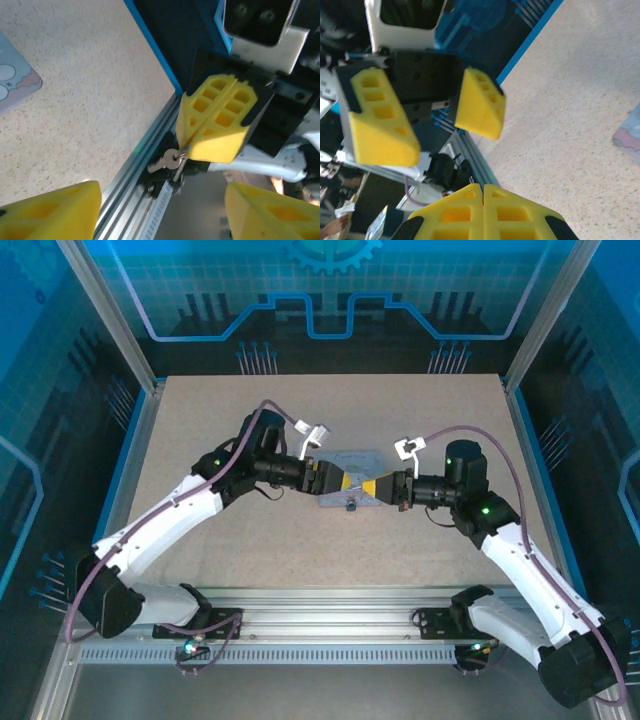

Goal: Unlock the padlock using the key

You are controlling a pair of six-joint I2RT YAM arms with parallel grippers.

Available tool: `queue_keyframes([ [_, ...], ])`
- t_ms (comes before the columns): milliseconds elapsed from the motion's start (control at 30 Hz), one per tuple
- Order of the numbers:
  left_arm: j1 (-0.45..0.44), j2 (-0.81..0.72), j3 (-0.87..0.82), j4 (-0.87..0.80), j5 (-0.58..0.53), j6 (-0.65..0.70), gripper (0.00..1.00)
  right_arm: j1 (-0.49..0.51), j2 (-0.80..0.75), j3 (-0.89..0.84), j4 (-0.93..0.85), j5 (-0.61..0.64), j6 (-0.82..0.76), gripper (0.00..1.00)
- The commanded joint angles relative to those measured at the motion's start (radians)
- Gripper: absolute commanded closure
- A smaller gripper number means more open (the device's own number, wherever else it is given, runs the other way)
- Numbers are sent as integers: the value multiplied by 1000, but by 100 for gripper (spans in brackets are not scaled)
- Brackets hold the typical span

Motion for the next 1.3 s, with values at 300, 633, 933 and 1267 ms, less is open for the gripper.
queue_keyframes([
  [300,-45,-55,-275,685,-202,-350,28,66,-37,-102,349,302,276,100],
  [633,-67,-22,-288,789,-220,-378,30,117,-16,-106,377,331,305,100],
  [933,-77,-4,-282,804,-198,-391,49,126,-3,-113,453,341,329,100],
  [1267,-76,-23,-290,794,-221,-375,56,127,-9,-123,438,341,328,100],
])
